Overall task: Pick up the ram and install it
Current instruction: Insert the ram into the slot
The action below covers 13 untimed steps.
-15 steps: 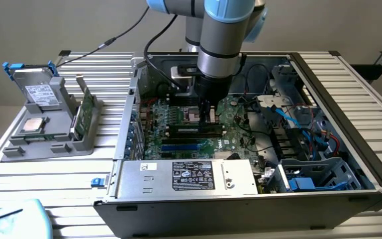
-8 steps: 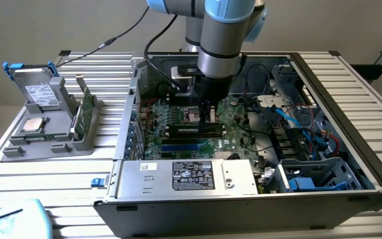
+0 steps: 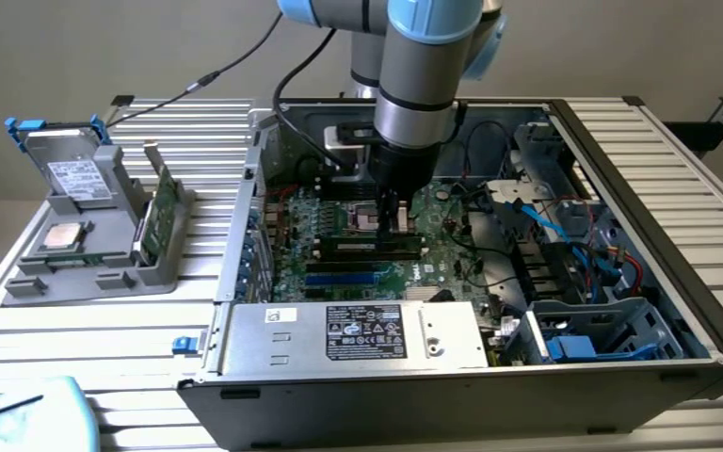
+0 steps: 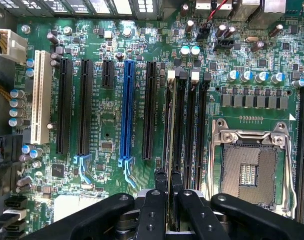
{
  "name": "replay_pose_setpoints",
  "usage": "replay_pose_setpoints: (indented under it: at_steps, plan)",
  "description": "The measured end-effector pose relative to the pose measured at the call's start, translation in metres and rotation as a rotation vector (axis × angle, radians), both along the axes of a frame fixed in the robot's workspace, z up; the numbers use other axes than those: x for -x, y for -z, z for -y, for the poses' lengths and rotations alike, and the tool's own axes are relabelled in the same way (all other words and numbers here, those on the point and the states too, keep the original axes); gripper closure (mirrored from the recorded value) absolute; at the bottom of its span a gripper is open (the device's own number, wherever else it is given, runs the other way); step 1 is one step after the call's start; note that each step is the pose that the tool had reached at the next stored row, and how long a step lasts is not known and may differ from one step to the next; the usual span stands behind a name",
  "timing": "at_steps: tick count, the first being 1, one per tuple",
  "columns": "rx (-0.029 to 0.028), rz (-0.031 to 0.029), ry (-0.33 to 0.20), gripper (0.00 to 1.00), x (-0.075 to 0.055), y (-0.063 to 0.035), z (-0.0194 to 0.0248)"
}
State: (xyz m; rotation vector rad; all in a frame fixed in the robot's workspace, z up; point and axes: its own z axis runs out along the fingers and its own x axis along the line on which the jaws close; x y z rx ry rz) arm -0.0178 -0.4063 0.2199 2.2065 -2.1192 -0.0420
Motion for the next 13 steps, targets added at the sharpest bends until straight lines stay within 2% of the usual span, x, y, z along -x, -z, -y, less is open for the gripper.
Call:
replay_pose_setpoints:
  at_steps: [13]
  plan:
    - [0.0016, 0.0000, 0.000, 0.85, 0.0000, 0.0034, 0.0000]
